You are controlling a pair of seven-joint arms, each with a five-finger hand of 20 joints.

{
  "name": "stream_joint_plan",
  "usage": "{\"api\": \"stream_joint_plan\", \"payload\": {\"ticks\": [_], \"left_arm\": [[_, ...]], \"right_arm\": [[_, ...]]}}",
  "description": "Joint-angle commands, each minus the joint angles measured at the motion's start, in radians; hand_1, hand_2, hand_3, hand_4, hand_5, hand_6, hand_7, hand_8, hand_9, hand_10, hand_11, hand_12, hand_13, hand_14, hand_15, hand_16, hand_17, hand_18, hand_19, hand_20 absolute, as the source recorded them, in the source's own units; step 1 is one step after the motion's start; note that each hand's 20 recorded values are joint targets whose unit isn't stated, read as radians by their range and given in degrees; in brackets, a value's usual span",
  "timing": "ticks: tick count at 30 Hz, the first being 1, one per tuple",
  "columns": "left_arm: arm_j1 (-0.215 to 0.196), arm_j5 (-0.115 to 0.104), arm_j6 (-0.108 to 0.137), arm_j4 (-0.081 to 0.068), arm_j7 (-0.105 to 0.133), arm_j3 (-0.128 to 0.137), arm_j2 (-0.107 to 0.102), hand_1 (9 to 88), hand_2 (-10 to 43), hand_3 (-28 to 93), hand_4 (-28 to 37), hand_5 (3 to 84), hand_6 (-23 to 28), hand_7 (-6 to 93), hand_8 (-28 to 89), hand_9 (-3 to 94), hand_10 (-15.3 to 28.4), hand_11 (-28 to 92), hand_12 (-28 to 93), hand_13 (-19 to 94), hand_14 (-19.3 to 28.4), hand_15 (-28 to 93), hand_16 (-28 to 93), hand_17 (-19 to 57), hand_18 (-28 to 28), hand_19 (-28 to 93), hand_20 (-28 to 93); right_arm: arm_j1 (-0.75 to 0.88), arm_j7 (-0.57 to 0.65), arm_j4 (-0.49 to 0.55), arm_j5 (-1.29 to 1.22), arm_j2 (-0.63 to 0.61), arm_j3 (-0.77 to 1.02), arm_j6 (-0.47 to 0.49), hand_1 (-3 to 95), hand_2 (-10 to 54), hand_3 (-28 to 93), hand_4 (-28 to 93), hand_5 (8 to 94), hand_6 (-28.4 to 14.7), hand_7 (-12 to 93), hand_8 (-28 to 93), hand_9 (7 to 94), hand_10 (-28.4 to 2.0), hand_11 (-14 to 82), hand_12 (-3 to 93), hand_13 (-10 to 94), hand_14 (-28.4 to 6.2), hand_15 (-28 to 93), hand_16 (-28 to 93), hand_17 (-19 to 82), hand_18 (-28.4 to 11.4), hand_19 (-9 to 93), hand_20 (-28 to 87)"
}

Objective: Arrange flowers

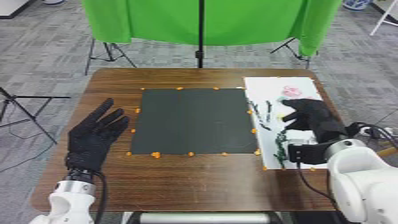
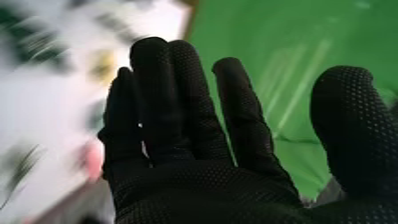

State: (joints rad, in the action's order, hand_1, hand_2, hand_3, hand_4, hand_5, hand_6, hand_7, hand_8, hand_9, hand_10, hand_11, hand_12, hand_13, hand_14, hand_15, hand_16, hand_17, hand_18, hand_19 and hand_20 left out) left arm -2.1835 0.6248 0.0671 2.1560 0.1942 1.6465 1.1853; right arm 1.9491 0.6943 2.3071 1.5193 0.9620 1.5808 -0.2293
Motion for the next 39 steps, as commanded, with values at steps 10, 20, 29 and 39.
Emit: {"api": "stream_joint_plan", "payload": {"ticks": [10,20,29,39], "left_arm": [[-0.011,-0.002,0.004,0.007,-0.010,0.009,0.006,25.5,7.4,79,-21.2,39.4,9.1,12.7,-10,37.0,20.1,24,11,27,27.5,53,-8,-8.5,28.1,58,4],[-0.005,0.001,0.003,0.004,-0.017,0.007,0.008,25.4,7.4,79,-21.2,39.7,9.3,12.7,-10,37.2,20.3,24,11,27,27.5,53,-8,-8.5,28.1,57,4],[-0.018,0.002,0.004,0.011,-0.024,0.011,0.008,25.4,7.4,79,-21.3,39.8,9.4,12.3,-10,37.1,20.2,24,11,27,27.6,53,-8,-8.5,28.1,58,4],[-0.013,0.001,0.006,0.009,-0.023,0.006,0.005,25.4,7.4,79,-21.3,39.5,9.3,12.5,-10,37.0,20.2,24,11,27,27.5,53,-8,-8.5,28.1,58,4]], "right_arm": [[-0.098,0.493,-0.053,0.865,-0.130,-0.344,0.138,30.2,-4.9,75,-24,65.3,-6.9,16,-12,67.0,-20.2,58.5,21.2,64,-17.7,80,13,31,-28.1,93,51],[-0.220,0.520,-0.169,0.896,-0.142,-0.496,0.203,30.9,-6.6,73,-23,66.5,-7.4,17,-11,67.8,-20.3,58.3,21.5,65,-17.9,80,14,34,-28.4,93,55],[-0.227,0.522,-0.198,0.885,-0.127,-0.528,0.278,30.5,-7.2,73,-22,67.7,-7.5,19,-11,67.6,-20.5,58.2,21.7,65,-18.0,79,14,34,-28.4,93,56],[-0.255,0.501,-0.218,0.895,-0.121,-0.575,0.303,31.7,-7.8,74,-22,68.5,-7.3,21,-12,67.6,-20.6,58.6,21.9,65,-18.1,80,14,34,-28.4,93,57]]}}
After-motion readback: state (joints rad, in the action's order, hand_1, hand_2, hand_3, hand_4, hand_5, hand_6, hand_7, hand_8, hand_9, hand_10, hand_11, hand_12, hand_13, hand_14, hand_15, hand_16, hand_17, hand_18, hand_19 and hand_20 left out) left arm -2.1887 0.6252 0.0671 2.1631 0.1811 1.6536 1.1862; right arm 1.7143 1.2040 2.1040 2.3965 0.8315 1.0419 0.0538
